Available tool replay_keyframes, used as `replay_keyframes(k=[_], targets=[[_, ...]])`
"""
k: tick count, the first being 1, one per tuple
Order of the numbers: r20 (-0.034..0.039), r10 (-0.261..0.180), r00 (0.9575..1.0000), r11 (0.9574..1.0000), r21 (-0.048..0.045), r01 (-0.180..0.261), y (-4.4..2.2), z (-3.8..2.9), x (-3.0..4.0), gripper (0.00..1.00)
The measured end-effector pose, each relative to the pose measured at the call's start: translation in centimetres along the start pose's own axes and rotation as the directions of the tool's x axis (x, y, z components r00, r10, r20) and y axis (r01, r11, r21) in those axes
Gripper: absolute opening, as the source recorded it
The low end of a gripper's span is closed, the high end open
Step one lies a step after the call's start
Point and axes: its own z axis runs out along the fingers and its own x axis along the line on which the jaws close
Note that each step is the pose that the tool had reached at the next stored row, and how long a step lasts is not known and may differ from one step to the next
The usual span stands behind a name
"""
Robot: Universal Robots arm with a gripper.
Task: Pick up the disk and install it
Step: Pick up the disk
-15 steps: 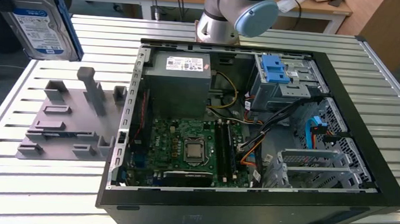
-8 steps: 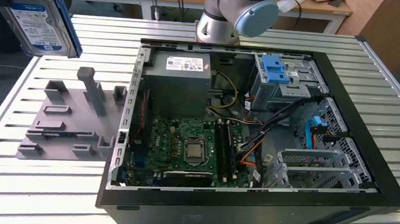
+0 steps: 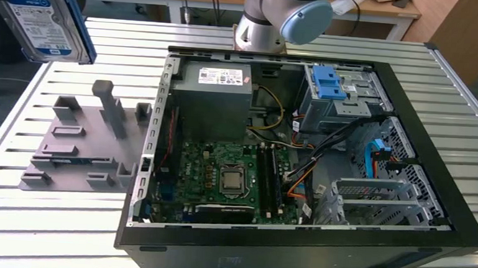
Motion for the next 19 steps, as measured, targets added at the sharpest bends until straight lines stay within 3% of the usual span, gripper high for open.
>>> replay_keyframes(k=[19], targets=[[0.0,0.0,1.0,1.0,0.0015,0.0,0.01,-2.51,-0.03,0.37]])
